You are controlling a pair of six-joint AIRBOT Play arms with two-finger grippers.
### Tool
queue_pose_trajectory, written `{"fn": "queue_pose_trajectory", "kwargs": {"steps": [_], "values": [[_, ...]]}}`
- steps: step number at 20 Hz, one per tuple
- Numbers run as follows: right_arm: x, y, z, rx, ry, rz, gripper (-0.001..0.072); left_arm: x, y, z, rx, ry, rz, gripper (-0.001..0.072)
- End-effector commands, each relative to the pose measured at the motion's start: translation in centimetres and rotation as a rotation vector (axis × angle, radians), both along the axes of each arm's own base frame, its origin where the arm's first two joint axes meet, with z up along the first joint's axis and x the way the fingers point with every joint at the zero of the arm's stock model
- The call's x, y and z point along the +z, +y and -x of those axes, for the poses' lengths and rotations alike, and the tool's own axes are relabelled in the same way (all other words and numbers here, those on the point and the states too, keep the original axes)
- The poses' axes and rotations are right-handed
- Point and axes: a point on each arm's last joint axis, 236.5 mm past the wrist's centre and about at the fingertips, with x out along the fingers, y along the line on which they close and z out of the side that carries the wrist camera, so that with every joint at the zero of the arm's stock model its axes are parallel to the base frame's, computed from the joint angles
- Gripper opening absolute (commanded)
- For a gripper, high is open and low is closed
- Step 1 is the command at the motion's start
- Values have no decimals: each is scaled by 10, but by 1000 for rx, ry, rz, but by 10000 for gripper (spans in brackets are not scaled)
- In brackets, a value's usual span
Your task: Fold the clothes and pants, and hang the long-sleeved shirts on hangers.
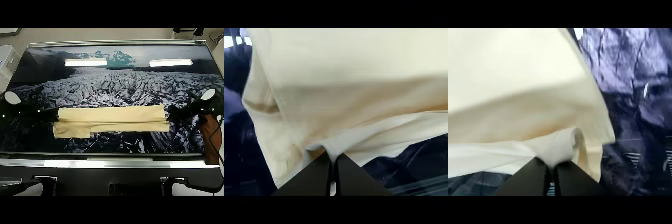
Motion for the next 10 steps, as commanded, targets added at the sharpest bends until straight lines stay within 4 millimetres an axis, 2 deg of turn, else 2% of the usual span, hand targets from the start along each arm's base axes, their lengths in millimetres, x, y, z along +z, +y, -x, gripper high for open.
{"fn": "queue_pose_trajectory", "kwargs": {"steps": [1,3,6,10], "values": [[-9,4,-26,-46,-30,-13,34,11,6,-52,10,-71,-6,19],[-5,13,-42,-74,-91,-52,34,-2,5,-60,26,-31,7,19],[-5,17,-62,-85,-163,-33,34,-32,1,-56,51,62,37,20],[-14,16,-70,-109,-171,-25,35,-48,1,-55,54,101,39,20]]}}
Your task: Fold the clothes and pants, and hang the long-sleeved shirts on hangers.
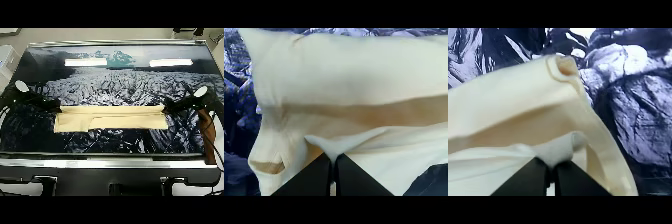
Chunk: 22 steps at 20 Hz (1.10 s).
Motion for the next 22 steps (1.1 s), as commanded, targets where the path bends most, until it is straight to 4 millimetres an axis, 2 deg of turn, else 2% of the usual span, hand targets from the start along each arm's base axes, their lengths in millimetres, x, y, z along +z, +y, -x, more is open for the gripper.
{"fn": "queue_pose_trajectory", "kwargs": {"steps": [1,6,8,10,11,12,13,14,15,16,18,20,22], "values": [[-7,1,-11,-32,-19,-3,35,-13,-1,-3,15,26,11,20],[-10,2,-10,-56,-1,-12,36,7,-7,-32,28,-83,41,20],[-10,2,-10,-73,9,-20,40,3,-6,-34,59,-74,42,20],[-10,2,-9,-94,18,-25,122,-10,-7,-29,84,-15,51,25],[-9,1,-8,-100,24,-28,204,-15,-8,-26,94,9,55,107],[-7,-2,-6,-102,35,-35,332,-17,-9,-23,94,26,57,335],[-3,-8,-3,-93,44,-42,492,-16,-7,-23,94,25,56,568],[3,-20,2,-66,46,-46,675,-12,-2,-23,97,16,52,666],[7,-34,9,-66,62,-56,708,-6,5,-25,107,-1,50,666],[7,-48,18,-93,87,-73,708,3,15,-30,126,-26,47,666],[1,-61,36,-94,144,-105,713,27,30,-39,154,-81,44,666],[-9,-49,38,-63,153,-167,714,55,37,-46,163,-149,36,666],[-14,-20,26,-27,124,-286,714,78,35,-48,158,-206,31,665]]}}
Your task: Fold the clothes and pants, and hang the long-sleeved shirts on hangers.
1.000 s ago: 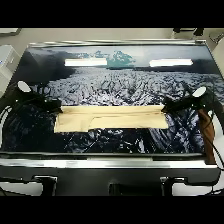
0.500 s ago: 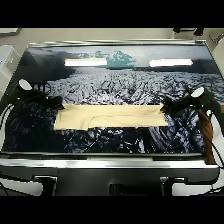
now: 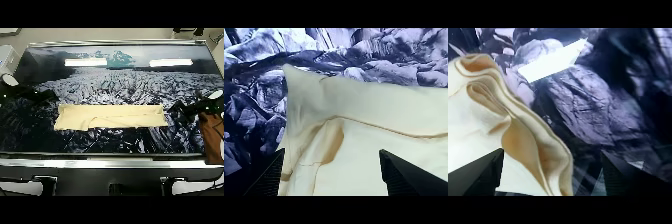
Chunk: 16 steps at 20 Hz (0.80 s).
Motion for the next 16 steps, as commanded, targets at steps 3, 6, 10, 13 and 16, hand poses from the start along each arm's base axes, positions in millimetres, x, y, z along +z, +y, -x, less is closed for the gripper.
{"fn": "queue_pose_trajectory", "kwargs": {"steps": [3,6,10,13,16], "values": [[-15,58,-17,67,-39,-214,714,60,-8,-2,-15,-137,-14,665],[-32,78,-26,66,-30,-189,696,83,-38,1,-64,-192,34,664],[-15,97,-33,95,-57,-221,35,90,-92,-6,-136,-243,90,659],[37,108,-40,138,-170,-256,34,80,-152,-16,-215,-294,101,256],[107,124,-36,188,-319,-246,34,38,-243,2,-354,-242,146,21]]}}
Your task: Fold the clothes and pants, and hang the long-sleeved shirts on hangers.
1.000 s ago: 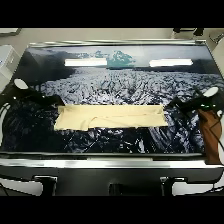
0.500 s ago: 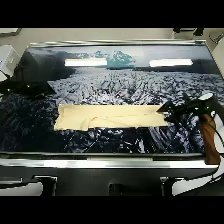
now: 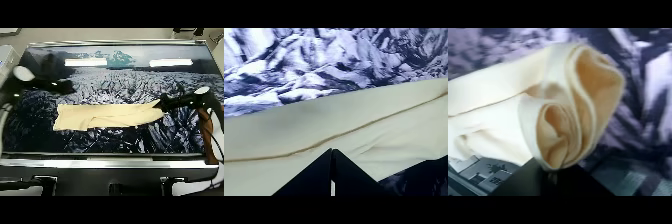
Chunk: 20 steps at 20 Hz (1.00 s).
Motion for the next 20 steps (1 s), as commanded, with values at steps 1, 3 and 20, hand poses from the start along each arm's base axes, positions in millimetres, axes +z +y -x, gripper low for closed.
{"fn": "queue_pose_trajectory", "kwargs": {"steps": [1,3,20], "values": [[80,25,8,51,-170,-19,34,-42,-99,27,-148,60,45,21],[123,42,21,84,-267,-5,34,-73,-136,50,-189,149,51,21],[235,70,83,91,-477,-17,35,-99,-376,108,118,420,617,21]]}}
